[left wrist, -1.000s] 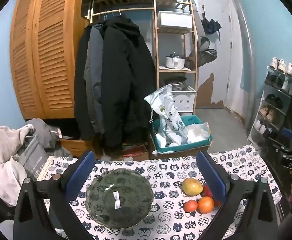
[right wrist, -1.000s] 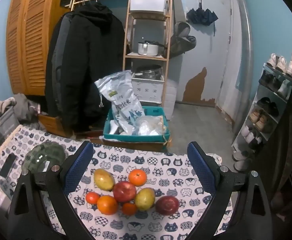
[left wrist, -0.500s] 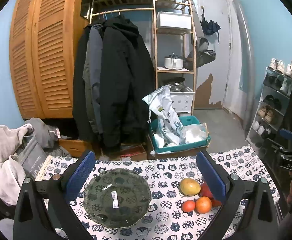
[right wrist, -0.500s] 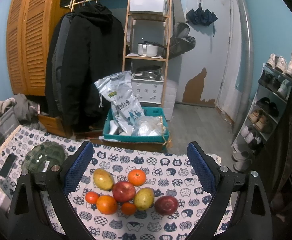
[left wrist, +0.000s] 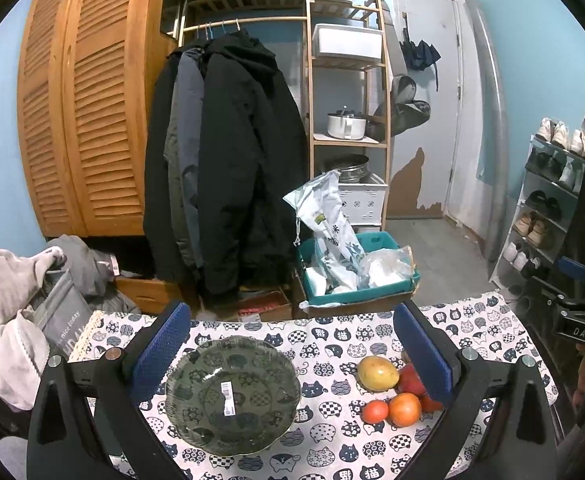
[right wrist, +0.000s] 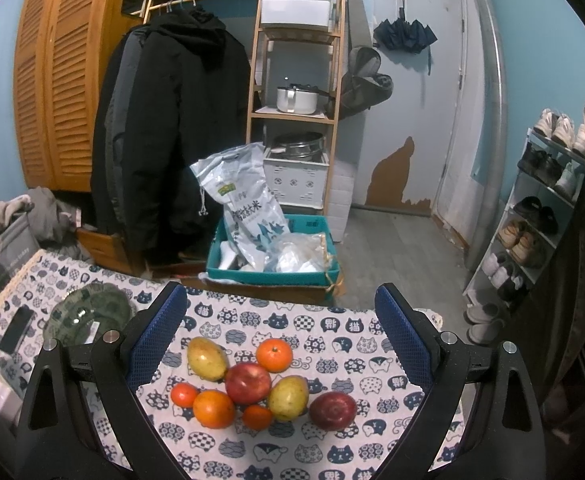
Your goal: Organize fruits
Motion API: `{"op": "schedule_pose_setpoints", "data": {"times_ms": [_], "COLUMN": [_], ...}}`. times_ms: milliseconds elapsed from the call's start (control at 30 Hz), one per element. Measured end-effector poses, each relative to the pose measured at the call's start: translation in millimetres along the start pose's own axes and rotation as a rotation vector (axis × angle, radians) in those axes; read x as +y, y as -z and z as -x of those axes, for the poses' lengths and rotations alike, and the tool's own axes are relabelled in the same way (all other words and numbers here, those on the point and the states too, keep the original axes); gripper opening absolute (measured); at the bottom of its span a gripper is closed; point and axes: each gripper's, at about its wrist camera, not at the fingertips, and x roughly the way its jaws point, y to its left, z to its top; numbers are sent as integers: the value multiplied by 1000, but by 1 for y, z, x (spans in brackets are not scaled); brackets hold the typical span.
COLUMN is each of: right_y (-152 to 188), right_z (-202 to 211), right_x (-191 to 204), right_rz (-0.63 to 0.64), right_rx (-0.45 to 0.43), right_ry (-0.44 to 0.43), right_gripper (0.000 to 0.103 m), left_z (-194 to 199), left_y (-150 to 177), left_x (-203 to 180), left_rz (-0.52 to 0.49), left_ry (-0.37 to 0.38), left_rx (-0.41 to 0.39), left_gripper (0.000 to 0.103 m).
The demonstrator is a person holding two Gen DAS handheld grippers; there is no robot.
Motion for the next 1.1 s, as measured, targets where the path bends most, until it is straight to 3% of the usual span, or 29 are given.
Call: {"op": "schedule_pose_setpoints", "data": {"times_ms": [1100], "right_y": [-6], "right_z": [6], "right_x": [-2], "right_rz": [3], "right_rx": [-9], "right_ry": [2], "right_gripper": [93], "left_z": [3], "left_y": [-1], "left_x": [1], "left_rz": [-3], "left_ry": [-4], "left_rx": [-4], "left_gripper": [102]}}
